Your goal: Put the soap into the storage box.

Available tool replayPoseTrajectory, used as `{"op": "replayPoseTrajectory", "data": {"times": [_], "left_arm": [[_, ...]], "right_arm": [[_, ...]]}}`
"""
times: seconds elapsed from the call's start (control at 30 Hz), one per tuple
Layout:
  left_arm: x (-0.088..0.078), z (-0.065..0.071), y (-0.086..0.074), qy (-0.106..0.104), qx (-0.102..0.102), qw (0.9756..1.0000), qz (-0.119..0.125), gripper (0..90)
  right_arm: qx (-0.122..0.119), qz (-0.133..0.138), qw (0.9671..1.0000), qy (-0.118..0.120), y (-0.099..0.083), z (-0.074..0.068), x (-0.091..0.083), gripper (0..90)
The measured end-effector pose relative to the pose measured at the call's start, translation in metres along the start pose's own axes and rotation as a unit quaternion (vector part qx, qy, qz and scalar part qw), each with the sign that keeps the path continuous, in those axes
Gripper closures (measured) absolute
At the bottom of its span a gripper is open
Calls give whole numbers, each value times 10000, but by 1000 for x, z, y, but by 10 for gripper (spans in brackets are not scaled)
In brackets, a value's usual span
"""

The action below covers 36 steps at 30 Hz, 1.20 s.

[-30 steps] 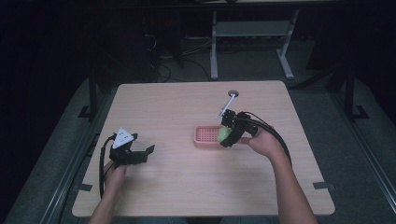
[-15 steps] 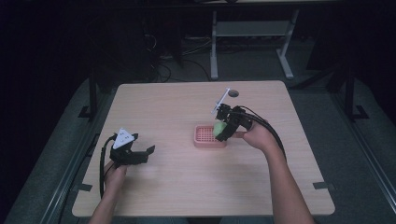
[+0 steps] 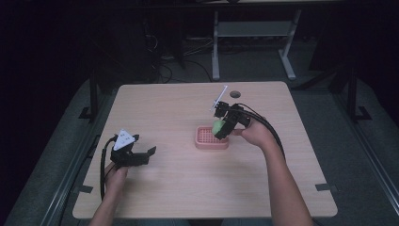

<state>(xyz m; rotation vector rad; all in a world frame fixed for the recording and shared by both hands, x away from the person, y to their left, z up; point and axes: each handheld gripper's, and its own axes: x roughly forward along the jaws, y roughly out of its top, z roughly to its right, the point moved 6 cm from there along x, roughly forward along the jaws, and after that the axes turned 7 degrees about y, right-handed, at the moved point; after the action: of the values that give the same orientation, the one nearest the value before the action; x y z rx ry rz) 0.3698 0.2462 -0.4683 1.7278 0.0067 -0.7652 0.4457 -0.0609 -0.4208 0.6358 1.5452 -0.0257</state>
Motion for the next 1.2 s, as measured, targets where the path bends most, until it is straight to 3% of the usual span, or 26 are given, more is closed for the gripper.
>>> {"op": "replayPoseTrajectory", "data": {"times": [0.7, 1.2], "left_arm": [[0, 0, 0, -3, 32, 10000, 1, 143], [0, -1, 0, 34, 31, 10000, 17, 143]], "right_arm": [[24, -127, 9999, 79, 14, 10, 7, 258], [149, -396, 9989, 181, 18, 16, 32, 258]]}}
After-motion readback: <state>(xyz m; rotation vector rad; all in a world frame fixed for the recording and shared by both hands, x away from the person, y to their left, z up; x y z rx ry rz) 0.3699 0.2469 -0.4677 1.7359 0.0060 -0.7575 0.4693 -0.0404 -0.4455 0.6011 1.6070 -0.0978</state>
